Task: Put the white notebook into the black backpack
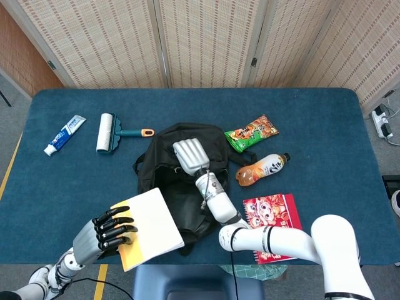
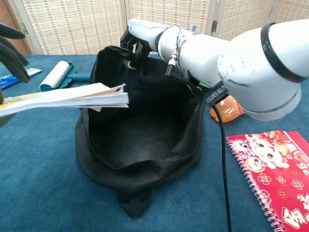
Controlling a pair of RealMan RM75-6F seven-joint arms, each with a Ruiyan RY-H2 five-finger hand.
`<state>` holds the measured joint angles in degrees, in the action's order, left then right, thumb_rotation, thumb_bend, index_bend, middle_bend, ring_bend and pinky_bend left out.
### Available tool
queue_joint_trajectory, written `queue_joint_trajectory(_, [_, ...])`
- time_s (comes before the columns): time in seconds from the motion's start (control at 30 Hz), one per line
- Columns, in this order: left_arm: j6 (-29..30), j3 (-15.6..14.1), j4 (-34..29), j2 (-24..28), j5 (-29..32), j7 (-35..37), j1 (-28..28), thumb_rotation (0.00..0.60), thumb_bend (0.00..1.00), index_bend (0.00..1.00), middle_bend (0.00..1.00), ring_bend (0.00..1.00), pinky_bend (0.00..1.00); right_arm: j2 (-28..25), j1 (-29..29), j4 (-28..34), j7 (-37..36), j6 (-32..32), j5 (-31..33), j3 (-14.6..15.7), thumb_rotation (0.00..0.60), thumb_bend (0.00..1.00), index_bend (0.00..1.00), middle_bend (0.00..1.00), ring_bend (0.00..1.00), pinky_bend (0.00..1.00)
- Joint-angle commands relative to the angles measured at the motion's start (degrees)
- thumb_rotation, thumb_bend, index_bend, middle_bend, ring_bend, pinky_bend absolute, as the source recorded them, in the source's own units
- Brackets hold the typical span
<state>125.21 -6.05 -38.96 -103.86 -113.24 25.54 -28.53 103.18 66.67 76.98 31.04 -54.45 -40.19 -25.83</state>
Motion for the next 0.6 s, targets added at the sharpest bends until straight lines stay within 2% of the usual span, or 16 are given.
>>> queue_joint_trajectory(0.03, [-0.78,-0.22,-0.93,-0.41,-0.74,-0.75,-0.84,0.600,0.57,0.73,0.51,0.41,0.28,0.19,0.34,-0.18,-0.64,-0.35,-0.14,-0.43,0.600,0.76,0.80,0.48,0.39,0.31])
queue_joint_trajectory(0.3, [-5.01,-0.13,0.08,-3.65,-0.81,-0.87,-2.83,0.600,0.57,0.73,0.51,0.42,0.28,-0.46,0.10,1.29,-3.78,-0.76,-1.94,-0.83,0.600,0.76,0.80,0.48,0.40,0.31])
queue_joint_trajectory(0.6, [-8.50,1.81,4.51,-8.42,1.47,-0.43,-4.90,0.600,0.57,0.73,0.51,0.42,0.28,-1.55,-0.20,3.63,-5.81,-1.12,-3.80,-0.54,0.600,0.77,0.80,0.49,0.40,0.31])
